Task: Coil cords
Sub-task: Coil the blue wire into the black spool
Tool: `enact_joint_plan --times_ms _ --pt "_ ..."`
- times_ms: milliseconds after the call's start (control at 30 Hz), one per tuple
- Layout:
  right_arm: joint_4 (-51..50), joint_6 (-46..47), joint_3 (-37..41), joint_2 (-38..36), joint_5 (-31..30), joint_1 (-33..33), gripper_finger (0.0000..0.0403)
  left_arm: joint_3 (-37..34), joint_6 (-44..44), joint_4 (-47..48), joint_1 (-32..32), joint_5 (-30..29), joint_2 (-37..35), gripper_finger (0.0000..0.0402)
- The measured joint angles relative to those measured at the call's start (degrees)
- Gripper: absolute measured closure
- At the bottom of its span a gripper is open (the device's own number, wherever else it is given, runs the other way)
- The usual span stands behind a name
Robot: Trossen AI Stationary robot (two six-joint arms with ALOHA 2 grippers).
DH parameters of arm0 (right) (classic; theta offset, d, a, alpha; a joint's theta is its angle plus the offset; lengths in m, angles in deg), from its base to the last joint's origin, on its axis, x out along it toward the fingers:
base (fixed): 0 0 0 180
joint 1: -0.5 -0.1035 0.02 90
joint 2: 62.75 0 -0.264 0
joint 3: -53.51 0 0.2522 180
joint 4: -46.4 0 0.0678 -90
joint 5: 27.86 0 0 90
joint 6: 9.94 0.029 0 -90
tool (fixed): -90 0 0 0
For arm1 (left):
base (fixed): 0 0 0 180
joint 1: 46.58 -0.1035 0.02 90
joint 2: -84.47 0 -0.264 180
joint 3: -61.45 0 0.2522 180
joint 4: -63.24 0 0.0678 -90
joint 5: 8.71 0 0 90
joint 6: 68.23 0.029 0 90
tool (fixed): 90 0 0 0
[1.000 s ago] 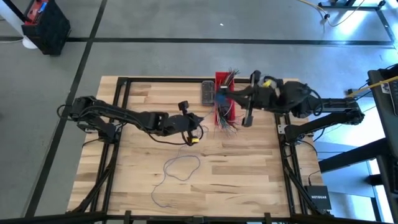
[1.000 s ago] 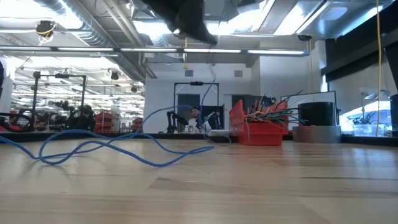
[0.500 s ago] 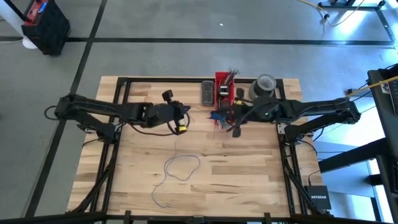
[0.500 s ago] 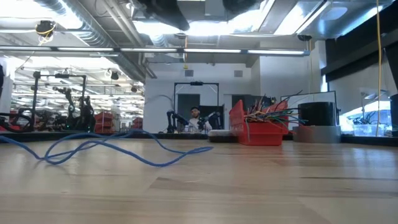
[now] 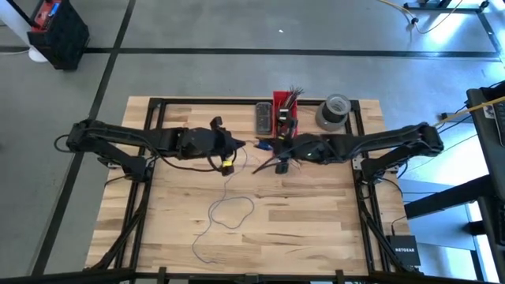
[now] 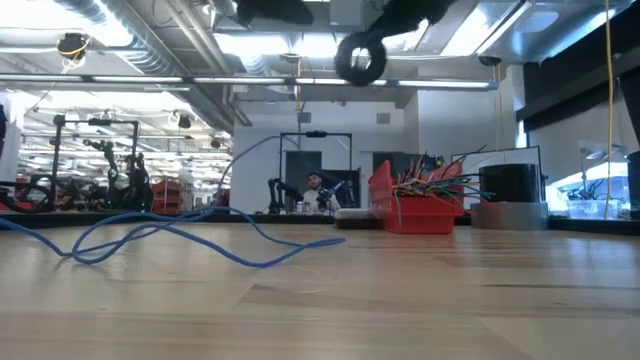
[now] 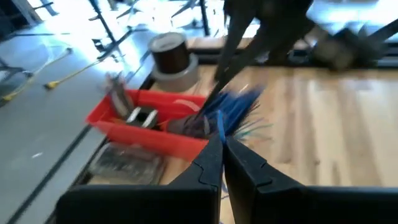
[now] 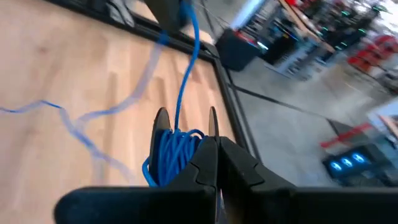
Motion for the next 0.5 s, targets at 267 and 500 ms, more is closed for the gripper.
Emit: enact_joint_plan --times_ms 267,500 --pt "12.57 0.05 0.09 6.31 -5.10 0.04 0.0395 0.02 -1.45 -5.79 0.61 6.29 4.41 0.0396" --pt "19.15 0.97 0.09 6.91 -3.42 0.00 0.0395 0.02 -1.19 -11.65 1.20 5.46 9.42 0.0396"
